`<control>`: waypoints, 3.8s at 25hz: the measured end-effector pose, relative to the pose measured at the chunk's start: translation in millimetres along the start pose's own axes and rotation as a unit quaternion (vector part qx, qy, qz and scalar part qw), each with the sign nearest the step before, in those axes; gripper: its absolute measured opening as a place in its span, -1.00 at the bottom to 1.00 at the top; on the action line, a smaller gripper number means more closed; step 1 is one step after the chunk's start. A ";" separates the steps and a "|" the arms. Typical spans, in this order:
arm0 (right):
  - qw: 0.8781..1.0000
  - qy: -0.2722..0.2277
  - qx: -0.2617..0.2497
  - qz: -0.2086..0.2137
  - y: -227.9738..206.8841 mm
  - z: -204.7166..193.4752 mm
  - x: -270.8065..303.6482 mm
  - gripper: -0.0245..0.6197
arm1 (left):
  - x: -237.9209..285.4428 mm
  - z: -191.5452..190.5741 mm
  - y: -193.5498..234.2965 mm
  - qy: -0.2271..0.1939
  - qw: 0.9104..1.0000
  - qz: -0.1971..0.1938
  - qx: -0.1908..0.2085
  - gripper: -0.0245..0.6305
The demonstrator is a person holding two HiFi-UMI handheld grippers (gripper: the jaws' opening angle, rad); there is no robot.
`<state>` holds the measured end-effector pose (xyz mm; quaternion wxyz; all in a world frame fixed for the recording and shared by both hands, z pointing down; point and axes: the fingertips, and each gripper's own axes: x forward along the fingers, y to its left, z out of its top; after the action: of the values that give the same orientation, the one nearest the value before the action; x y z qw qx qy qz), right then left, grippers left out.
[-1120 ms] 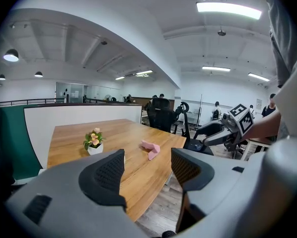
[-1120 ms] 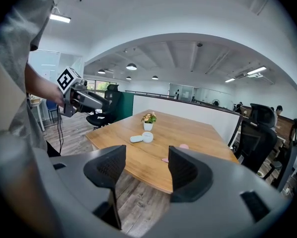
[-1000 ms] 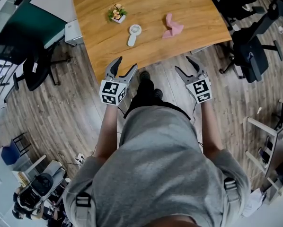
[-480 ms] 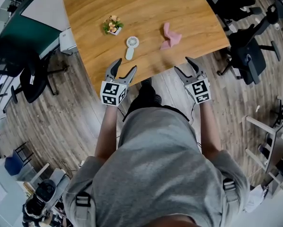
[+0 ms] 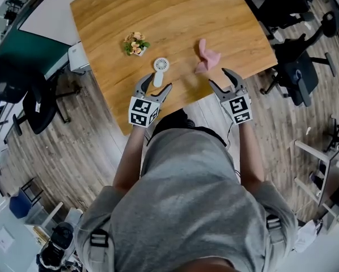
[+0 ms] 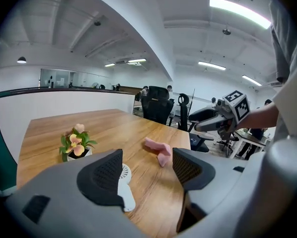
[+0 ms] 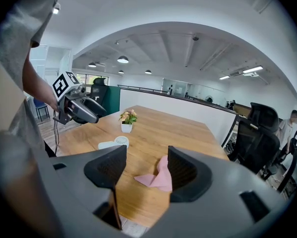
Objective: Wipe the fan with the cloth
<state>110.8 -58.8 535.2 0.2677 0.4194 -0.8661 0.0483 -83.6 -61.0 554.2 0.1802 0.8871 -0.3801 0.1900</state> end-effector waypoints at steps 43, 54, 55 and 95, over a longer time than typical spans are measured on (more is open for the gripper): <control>0.978 0.136 -0.094 0.126 -53.0 -104.1 123.1 -0.03 | 102.1 -80.6 80.4 0.118 0.991 0.062 -0.025 0.16; 0.966 0.156 -0.116 0.168 -55.3 -131.3 152.6 -0.09 | 120.2 -99.1 87.7 0.146 0.986 0.080 -0.024 0.16; 0.963 0.164 -0.123 0.175 -53.7 -136.9 154.0 -0.09 | 122.6 -99.3 87.6 0.148 0.986 0.080 -0.020 0.17; 0.964 0.194 -0.050 0.175 -37.9 -169.4 162.5 -0.81 | 156.7 -118.0 96.5 0.170 0.984 0.055 -0.018 0.19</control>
<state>128.9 -144.8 756.1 0.4382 0.2301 -0.8590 0.1312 -78.7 -163.5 747.2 0.2472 0.8164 -0.3954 0.3407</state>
